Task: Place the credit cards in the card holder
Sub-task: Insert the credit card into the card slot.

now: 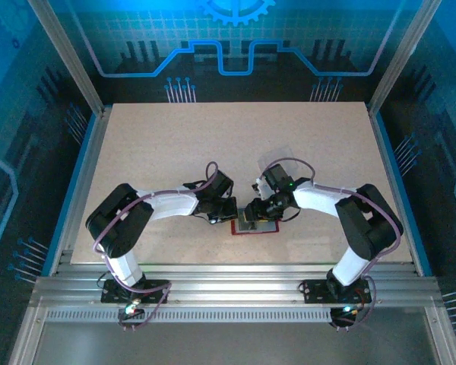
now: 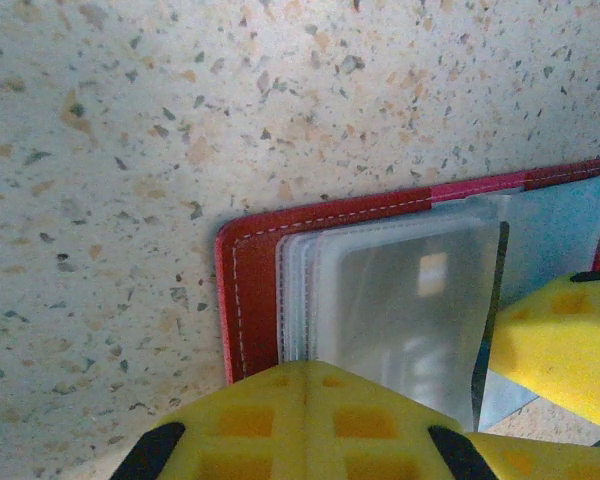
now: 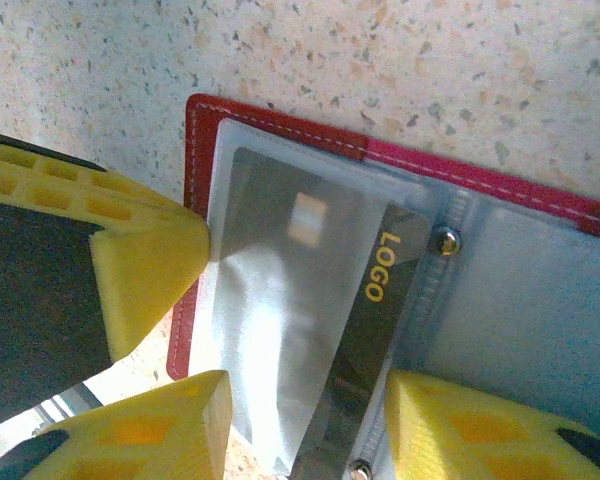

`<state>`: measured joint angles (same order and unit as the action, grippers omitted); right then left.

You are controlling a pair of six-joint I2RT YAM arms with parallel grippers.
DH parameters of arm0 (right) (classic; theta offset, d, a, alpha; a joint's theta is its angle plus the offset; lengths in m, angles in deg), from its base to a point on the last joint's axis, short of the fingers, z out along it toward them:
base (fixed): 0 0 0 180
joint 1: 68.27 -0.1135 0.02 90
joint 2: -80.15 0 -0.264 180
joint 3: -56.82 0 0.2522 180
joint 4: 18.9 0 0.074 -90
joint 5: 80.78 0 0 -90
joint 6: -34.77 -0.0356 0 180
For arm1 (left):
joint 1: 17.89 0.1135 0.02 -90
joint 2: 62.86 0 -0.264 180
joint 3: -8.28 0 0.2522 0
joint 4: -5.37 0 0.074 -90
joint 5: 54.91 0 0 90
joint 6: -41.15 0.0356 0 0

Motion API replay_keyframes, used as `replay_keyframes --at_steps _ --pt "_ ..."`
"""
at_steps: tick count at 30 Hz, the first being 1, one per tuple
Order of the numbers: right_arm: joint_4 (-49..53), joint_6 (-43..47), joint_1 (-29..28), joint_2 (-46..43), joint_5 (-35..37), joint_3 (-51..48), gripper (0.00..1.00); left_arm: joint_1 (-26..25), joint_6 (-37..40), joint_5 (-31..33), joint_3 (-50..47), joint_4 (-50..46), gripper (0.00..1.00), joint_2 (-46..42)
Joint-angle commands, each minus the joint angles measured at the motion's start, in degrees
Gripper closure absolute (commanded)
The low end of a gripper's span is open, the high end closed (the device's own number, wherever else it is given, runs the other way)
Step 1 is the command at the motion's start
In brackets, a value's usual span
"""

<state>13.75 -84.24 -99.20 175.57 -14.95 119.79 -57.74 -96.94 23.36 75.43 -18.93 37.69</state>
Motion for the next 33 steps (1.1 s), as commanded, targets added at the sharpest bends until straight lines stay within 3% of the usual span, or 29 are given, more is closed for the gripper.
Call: replay_keyframes --at_steps 1,10,25,29,33 --pt "1.87 -0.97 -0.18 -1.02 -0.06 0.85 0.54 -0.21 -0.12 -0.23 -1.79 -1.14 1.0 1.64" --pt "2.75 -1.43 -0.59 -2.17 2.18 2.54 0.63 -0.15 -0.11 -0.26 -1.96 -0.95 1.0 1.58" --pt "4.57 -1.52 -5.3 2.1 4.92 6.51 0.68 -0.19 -0.33 -0.69 -2.17 -0.49 1.0 1.07" --pt "5.46 -1.11 -5.6 2.09 6.25 7.24 0.67 -0.21 -0.33 -0.63 -2.15 -0.62 1.0 0.8" --pt "10.68 -0.46 -5.62 0.38 13.14 8.81 0.57 -0.16 -0.26 -0.48 -2.15 -0.88 1.0 0.61"
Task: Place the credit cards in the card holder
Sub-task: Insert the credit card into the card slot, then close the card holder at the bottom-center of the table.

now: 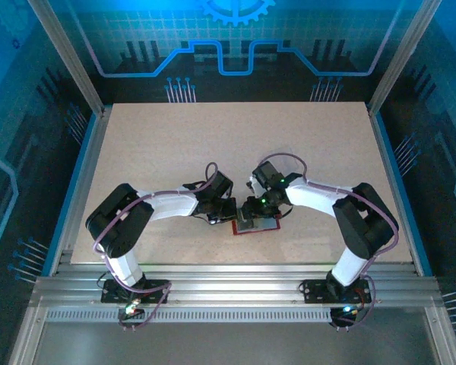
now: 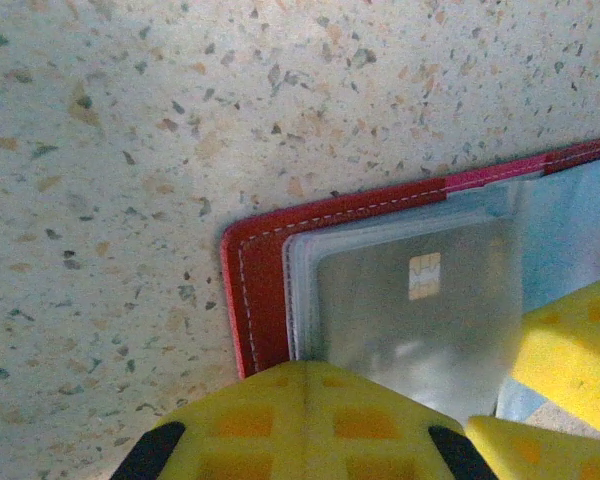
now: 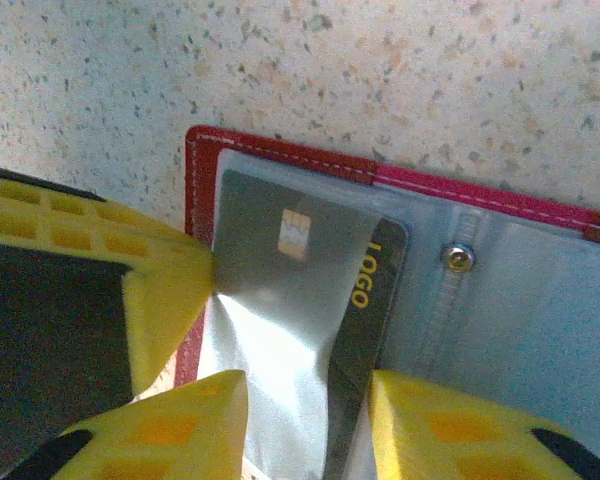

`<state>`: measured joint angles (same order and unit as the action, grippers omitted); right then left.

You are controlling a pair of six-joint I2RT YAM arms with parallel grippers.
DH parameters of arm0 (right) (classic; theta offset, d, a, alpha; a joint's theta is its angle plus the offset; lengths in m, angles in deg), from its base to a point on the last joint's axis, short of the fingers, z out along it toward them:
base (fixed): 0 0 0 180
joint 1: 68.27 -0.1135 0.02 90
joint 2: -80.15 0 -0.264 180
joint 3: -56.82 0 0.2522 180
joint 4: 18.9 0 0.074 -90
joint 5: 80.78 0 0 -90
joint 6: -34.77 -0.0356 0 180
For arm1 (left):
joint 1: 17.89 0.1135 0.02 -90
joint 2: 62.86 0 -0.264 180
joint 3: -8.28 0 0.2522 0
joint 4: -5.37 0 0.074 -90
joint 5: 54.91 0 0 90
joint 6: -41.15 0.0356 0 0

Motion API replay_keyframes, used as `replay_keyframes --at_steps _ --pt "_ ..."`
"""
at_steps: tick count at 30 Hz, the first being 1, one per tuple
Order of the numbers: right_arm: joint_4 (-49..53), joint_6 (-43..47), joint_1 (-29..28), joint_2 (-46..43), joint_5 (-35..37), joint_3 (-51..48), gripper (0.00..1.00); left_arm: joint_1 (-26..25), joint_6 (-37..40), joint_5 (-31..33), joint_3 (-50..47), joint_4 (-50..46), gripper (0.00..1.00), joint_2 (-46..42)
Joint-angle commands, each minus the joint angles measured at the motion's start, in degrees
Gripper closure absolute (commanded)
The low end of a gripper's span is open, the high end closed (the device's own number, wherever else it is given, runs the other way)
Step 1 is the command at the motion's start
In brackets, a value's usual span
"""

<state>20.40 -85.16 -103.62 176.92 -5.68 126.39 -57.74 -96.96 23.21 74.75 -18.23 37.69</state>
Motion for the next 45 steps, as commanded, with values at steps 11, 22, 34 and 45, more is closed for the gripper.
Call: replay_keyframes --at_steps 11,22,34,45 --pt "12.99 1.38 -1.9 -9.7 18.51 2.51 0.38 -0.15 -0.1 -0.71 -1.38 -1.49 1.0 0.7" --pt "15.15 -1.0 -2.18 -4.63 33.24 1.54 0.26 -0.22 -0.13 -1.6 -0.9 -1.23 1.0 0.26" --pt "15.15 -0.24 -2.24 -2.78 31.8 2.43 0.97 -0.47 0.3 -2.01 -0.81 -1.01 1.0 0.58" --pt "10.17 -1.16 -2.44 -13.6 10.1 3.78 1.0 -1.29 -1.53 -2.47 -0.81 1.13 1.0 1.03"
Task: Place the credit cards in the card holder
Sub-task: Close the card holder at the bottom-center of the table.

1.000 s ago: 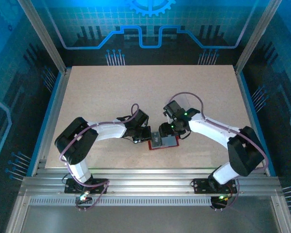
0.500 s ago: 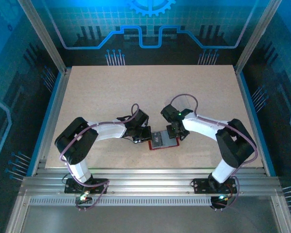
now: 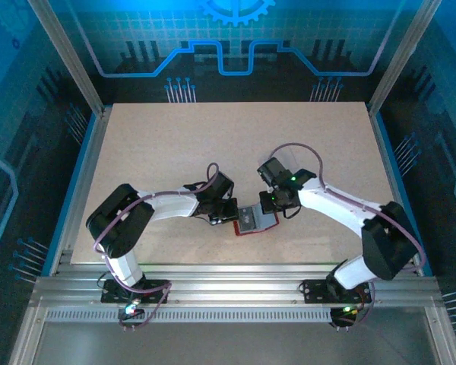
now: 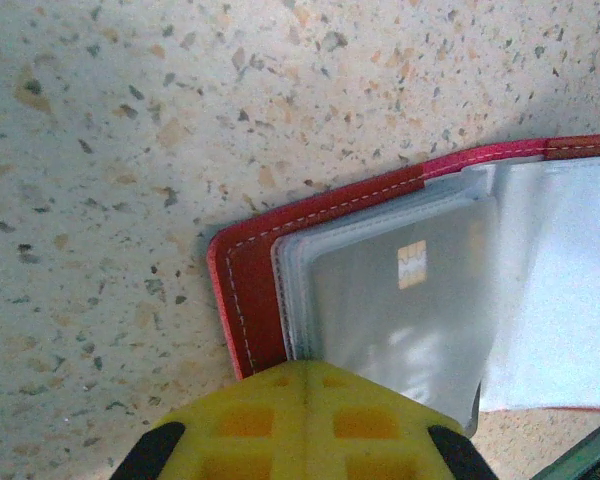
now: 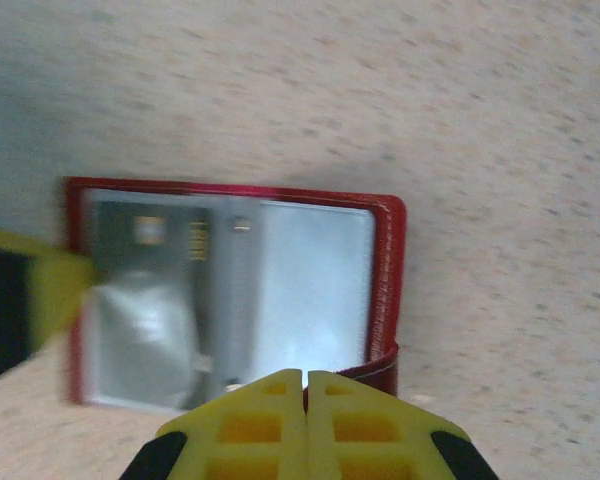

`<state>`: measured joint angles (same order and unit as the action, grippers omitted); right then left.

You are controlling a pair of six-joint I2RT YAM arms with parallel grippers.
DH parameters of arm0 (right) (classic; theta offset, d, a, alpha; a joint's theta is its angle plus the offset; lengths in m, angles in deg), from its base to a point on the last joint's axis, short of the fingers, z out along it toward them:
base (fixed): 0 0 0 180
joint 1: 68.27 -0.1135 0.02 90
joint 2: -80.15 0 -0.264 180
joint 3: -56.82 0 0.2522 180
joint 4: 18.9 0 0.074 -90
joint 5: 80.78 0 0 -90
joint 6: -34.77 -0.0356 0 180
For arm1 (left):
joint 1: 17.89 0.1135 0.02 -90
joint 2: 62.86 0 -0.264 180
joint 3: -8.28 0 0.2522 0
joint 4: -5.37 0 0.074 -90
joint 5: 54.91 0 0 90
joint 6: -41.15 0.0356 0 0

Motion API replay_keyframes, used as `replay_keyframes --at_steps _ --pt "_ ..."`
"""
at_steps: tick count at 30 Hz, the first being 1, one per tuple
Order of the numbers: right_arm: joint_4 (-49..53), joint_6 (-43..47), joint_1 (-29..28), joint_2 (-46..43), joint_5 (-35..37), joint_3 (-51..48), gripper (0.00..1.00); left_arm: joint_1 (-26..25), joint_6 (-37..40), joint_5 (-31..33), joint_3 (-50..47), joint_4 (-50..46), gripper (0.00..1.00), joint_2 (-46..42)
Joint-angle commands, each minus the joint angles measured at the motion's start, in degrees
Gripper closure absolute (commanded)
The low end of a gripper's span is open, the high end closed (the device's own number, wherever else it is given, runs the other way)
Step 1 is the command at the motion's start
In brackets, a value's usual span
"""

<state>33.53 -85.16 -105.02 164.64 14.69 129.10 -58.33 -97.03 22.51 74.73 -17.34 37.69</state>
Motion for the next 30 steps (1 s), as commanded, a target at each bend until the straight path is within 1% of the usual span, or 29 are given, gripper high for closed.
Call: replay_keyframes --at_steps 1,5,9,12,18,21,24,25,26,28,30 --pt "-4.29 -1.89 -1.0 -1.28 -12.55 0.85 1.0 -0.78 -1.73 -1.9 -0.47 0.36 1.0 1.09" --pt "-10.69 -5.78 -1.02 0.56 -19.6 -0.58 1.0 -0.9 -3.29 -3.87 0.14 2.21 0.98 0.3" --pt "-16.49 -9.53 -1.04 2.79 -24.4 -2.0 1.0 -0.82 -3.37 -3.42 0.31 1.06 0.91 -2.95" --pt "-18.45 -11.24 -1.09 3.5 -24.9 -2.61 1.0 -0.41 -3.1 -2.13 -0.4 -0.85 0.86 -5.51" --pt "-21.66 -12.98 -1.64 6.19 -26.41 -3.81 1.0 0.35 -3.87 1.95 -5.09 -4.62 0.8 -12.72" --pt "-21.55 -12.77 -3.71 8.12 -24.79 -2.5 1.0 0.63 -4.28 4.03 -7.66 -6.65 0.79 -17.41" --pt "-22.09 -12.65 -5.82 12.08 -24.11 -0.24 1.0 1.56 -4.84 6.21 -10.34 -9.1 0.78 -22.79" --pt "-22.36 -12.62 -6.4 13.52 -24.23 0.33 0.99 1.98 -4.9 6.73 -11.03 -9.83 0.78 -24.32" --pt "-22.73 -12.58 -6.81 15.2 -24.5 1.06 0.92 2.43 -5.03 7.18 -11.81 -10.52 0.77 -26.0" --pt "-22.95 -12.04 -7.22 17.36 -25.15 1.91 0.84 2.98 -4.77 7.8 -12.49 -12.13 0.76 -28.65" --pt "-22.24 -10.77 -7.21 16.87 -24.96 2.12 0.7 3.01 -3.93 8.27 -12.39 -13.92 0.74 -30.09"
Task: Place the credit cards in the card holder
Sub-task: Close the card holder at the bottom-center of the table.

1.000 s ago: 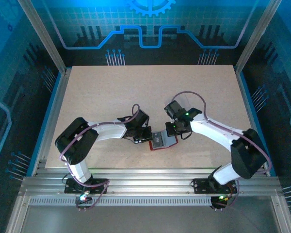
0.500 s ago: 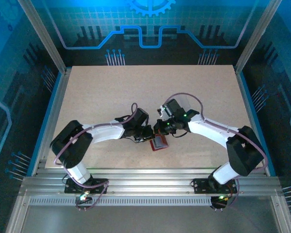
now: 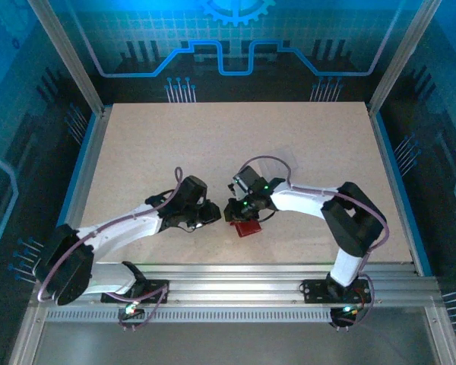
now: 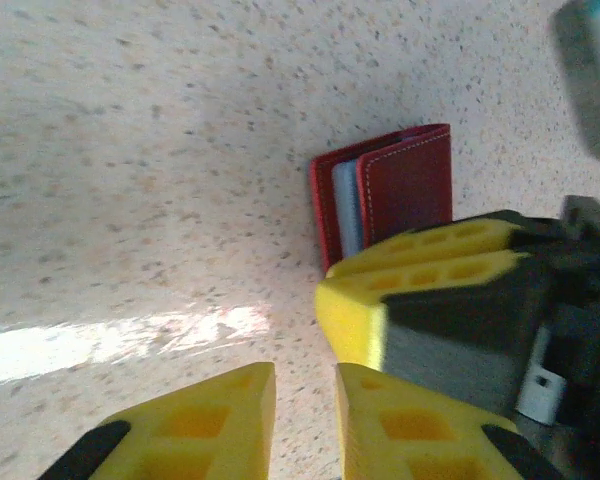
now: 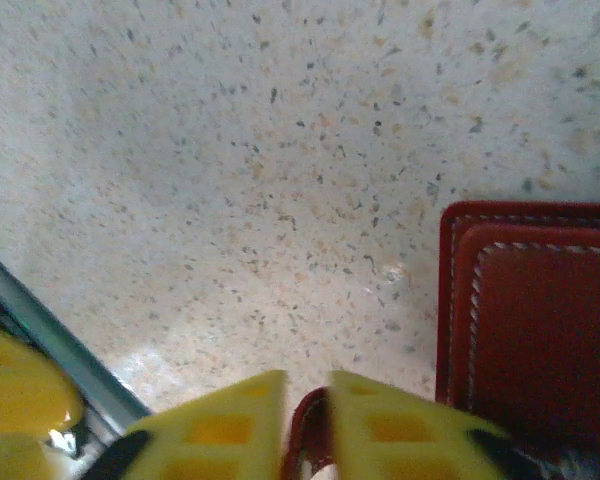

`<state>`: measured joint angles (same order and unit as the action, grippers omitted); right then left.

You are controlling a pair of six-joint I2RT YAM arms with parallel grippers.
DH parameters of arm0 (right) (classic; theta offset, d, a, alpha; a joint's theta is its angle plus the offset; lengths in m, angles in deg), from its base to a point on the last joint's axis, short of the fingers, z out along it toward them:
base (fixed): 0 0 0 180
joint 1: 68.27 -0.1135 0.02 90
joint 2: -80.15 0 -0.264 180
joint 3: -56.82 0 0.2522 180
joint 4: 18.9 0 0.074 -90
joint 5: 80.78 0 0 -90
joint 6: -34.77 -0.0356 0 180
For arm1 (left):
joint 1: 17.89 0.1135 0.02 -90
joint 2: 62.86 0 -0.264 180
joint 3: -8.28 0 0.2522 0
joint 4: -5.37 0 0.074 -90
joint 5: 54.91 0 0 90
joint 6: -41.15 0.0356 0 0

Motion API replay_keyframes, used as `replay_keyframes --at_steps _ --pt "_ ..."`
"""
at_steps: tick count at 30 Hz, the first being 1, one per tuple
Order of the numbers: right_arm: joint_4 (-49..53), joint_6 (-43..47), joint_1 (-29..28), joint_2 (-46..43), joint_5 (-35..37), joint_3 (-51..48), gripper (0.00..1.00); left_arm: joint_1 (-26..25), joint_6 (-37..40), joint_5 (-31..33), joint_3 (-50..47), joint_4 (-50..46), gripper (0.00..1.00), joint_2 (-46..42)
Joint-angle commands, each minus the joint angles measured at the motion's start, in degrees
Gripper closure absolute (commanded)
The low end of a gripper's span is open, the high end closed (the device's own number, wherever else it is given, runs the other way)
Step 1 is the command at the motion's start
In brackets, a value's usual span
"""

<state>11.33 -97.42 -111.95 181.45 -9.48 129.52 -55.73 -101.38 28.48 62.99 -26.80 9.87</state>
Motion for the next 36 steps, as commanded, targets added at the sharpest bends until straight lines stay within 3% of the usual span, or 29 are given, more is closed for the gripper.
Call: replay_keyframes --at_steps 1,4,9,12,14,16,18,20,22,24,36 --pt "0.7 2.28 -0.24 -0.8 -0.91 1.91 0.64 0.46 0.78 2.16 -0.58 -4.98 0.74 -2.46" --pt "3.19 4.55 1.44 -4.24 -6.92 3.05 0.47 0.4 1.2 2.21 -0.39 -5.93 0.73 -2.42" --pt "10.13 8.05 5.98 -12.59 -10.83 3.45 0.37 0.37 1.32 1.83 0.21 -5.58 0.73 -2.51" --pt "14.1 10.19 9.37 -17.55 -9.55 2.58 0.33 0.32 1.97 1.12 1.59 -5.86 0.73 -1.57" --pt "16.18 11.56 12.01 -19.58 -7.59 1.21 0.34 -0.31 2.55 1.03 3.04 -6.07 0.73 -0.92" --pt "17.3 12.85 14.58 -20.58 -5.45 -0.84 0.43 -1.25 3.11 1.42 5.04 -6.92 0.73 0.16" --pt "17.6 13.36 16.46 -20.58 -2.3 -3.09 0.67 -2.47 3.61 1.72 7.43 -7.66 0.73 1.66" --pt "16.7 13.62 16.67 -19.32 -1.5 -4.69 0.79 -3.56 4.08 1.34 9.76 -7.69 0.73 3.82" --pt "15.45 13.63 16.0 -17.3 -0.27 -5.64 0.77 -4.78 4.52 1.0 12.81 -7.69 0.73 6.78" --pt "15.0 13.72 14.73 -15.15 2.56 -5.85 0.63 -6.09 4.89 0.81 16.19 -7.74 0.73 10.44" --pt "12.87 13.1 7.77 -5.24 13.32 -5.28 0.58 -6.21 4.53 -0.42 26.49 -7.16 0.83 25.57"
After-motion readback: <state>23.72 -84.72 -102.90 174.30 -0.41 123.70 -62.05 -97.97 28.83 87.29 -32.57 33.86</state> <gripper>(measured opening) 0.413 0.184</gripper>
